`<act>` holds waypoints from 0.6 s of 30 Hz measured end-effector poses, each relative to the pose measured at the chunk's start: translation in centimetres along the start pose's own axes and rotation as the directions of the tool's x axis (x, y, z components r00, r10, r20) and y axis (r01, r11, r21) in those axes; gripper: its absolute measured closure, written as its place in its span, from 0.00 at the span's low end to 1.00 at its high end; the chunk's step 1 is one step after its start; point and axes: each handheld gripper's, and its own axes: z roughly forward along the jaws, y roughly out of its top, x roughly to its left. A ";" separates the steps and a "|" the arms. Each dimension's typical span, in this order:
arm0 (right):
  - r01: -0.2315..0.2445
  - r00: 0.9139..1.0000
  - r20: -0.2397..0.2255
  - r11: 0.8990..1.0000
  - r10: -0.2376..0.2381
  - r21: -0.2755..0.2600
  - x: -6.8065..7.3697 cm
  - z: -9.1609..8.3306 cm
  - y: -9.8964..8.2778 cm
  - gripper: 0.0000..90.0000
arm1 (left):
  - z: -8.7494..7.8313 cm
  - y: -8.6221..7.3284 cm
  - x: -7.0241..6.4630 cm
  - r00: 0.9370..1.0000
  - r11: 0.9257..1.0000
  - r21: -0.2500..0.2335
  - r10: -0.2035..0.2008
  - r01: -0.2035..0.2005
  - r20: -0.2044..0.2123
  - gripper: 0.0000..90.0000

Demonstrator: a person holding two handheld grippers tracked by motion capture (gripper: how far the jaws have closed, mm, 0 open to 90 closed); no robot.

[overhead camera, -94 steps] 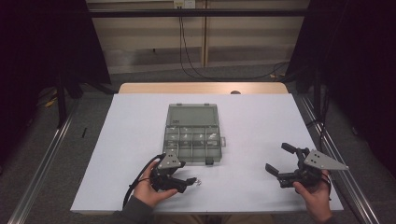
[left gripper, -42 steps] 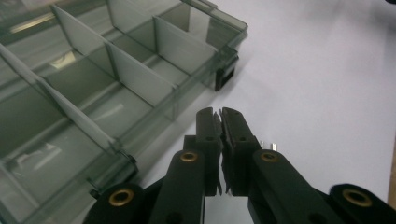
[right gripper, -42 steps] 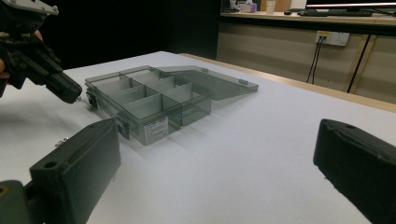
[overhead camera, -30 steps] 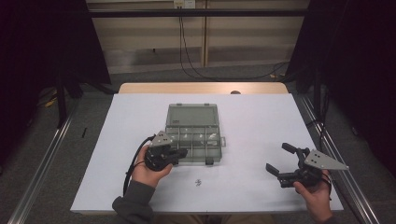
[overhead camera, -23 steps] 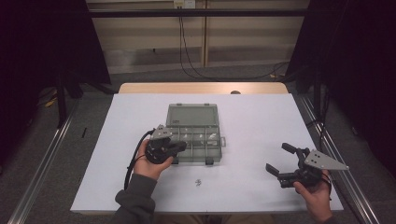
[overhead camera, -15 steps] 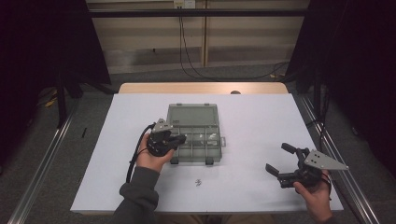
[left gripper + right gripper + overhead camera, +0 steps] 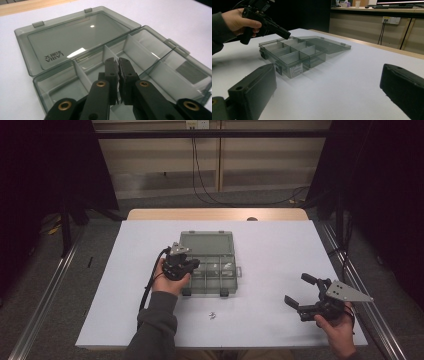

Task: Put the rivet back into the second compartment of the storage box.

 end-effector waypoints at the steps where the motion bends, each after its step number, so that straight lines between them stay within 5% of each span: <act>1: 0.001 1.000 0.000 1.000 -0.001 0.000 0.0 0.0 0.0 0.00 | 0.0 0.0 0.0 1.000 1.000 0.003 -0.001 0.001 -0.002 0.96; 7: 0.005 1.000 -0.004 1.000 -0.005 0.003 0.0 0.0 0.0 0.00 | 0.5 -0.1 0.1 1.000 1.000 0.002 -0.008 0.008 0.001 0.96; 18: 0.006 1.000 -0.003 1.000 -0.006 0.002 0.0 -0.1 0.0 0.00 | -1.4 -0.5 -0.6 0.997 0.999 -0.048 -0.022 0.026 0.078 0.59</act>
